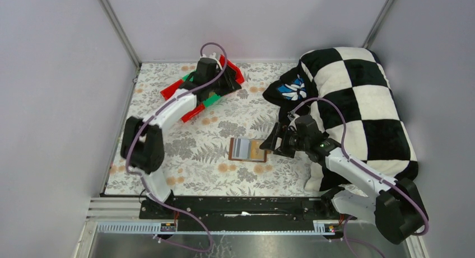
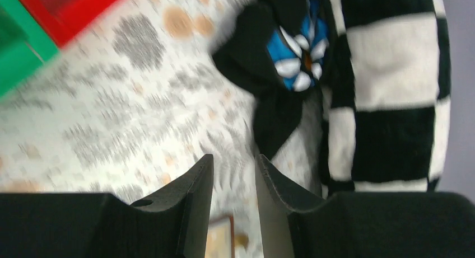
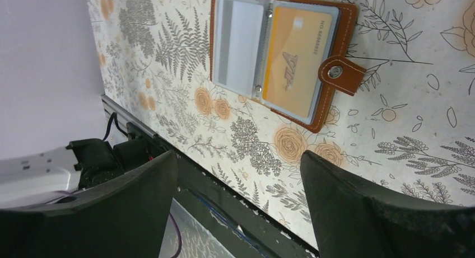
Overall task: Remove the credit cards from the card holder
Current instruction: Remove the credit card from the card holder.
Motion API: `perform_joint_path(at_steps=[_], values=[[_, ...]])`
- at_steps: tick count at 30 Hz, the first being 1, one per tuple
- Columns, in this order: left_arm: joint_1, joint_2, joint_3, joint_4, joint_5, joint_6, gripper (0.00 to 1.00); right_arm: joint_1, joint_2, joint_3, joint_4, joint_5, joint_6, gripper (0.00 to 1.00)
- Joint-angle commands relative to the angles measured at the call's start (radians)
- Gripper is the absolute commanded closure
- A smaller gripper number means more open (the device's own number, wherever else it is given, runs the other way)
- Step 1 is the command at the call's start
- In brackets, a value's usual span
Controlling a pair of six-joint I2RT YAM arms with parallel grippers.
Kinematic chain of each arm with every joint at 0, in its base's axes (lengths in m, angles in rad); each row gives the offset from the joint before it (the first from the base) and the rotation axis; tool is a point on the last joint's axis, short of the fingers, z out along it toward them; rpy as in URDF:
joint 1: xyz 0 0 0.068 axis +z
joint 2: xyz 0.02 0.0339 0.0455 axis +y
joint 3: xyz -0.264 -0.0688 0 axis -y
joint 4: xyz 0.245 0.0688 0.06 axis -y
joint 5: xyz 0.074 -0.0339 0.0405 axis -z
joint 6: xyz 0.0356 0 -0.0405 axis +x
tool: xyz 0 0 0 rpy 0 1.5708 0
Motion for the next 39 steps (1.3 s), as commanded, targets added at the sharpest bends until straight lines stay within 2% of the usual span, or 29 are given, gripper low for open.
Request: perform_joint_path(at_steps=[1,7,12,17,26,32,39], values=[[-0.080,-0.243,-0.196,-0.029,-0.034,0.056,0.62,0.000,0.058,0.031,0.076,0.029,0.013,0.17],[-0.204,-0.381,-0.450,-0.044,-0.018,-0.017,0.62,0.046,0.174,0.076,0.145,0.057,0.021,0.45],[-0.250,-0.399,-0.580,0.003,0.028,-0.066,0.61,0.088,0.294,0.111,0.165,0.102,0.041,0.58],[-0.259,-0.376,-0.653,0.081,0.101,-0.096,0.60,0.089,0.346,0.109,0.155,0.158,0.047,0.57],[-0.273,-0.240,-0.672,0.257,0.220,-0.147,0.60,0.088,0.401,0.106,0.146,0.242,0.037,0.56],[-0.273,-0.198,-0.667,0.238,0.160,-0.134,0.60,0.087,0.437,0.100,0.171,0.229,0.037,0.58],[-0.272,-0.159,-0.671,0.242,0.162,-0.118,0.62,0.087,0.433,0.094,0.188,0.222,0.038,0.60]])
